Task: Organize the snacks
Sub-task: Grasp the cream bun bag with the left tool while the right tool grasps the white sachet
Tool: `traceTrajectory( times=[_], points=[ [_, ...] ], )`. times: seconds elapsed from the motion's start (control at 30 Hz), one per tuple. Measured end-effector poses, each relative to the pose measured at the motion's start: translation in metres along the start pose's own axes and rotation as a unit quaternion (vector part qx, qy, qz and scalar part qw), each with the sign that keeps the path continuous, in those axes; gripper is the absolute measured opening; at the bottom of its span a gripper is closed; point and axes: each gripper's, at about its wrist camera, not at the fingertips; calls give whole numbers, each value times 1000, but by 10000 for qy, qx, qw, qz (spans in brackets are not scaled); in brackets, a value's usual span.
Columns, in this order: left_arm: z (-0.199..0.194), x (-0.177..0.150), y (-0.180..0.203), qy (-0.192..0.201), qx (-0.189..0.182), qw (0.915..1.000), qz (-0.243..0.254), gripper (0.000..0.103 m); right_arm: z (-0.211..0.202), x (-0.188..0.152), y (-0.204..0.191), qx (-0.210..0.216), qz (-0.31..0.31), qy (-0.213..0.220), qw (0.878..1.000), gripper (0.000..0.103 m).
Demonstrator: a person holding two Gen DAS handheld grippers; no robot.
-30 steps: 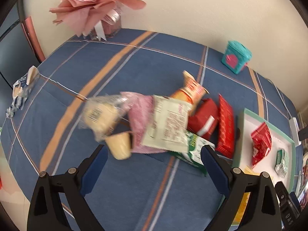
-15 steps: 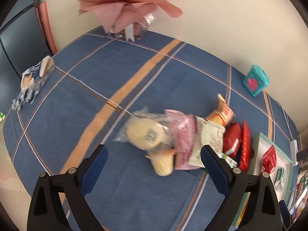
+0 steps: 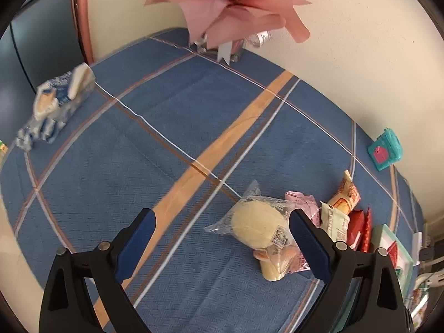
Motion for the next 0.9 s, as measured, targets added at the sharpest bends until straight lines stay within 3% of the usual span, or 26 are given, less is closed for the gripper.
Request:
traceTrajectory(
  times=[0.13,0.27,0.33,0.6,0.9],
  points=[
    [13,6,3,-143,-97,9998,126,97,10,18,-20,145,-79,6,9999,103],
    [30,13,4,-477,-834,9954,-10,97,26,30,-42,160,-287,-66,9994,103],
    [37,15,6,-617,-1026,9928,-7,97,36,34,-51,150,-423,-119,9989,103],
    [54,17,18,-835,-1070,9906,152,97,71,42,-68,25,-653,-376,9972,92],
    [67,13,25,-1030,-960,9899,172,95,81,41,-66,211,-542,-451,9973,64]
  ],
)
Point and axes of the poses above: each gripper's, at about its wrist camera, not at the fingertips, and z roughly the way its jaws point, y to its right, x to its top, and after that the axes turned 9 degrees about -y, right-handed
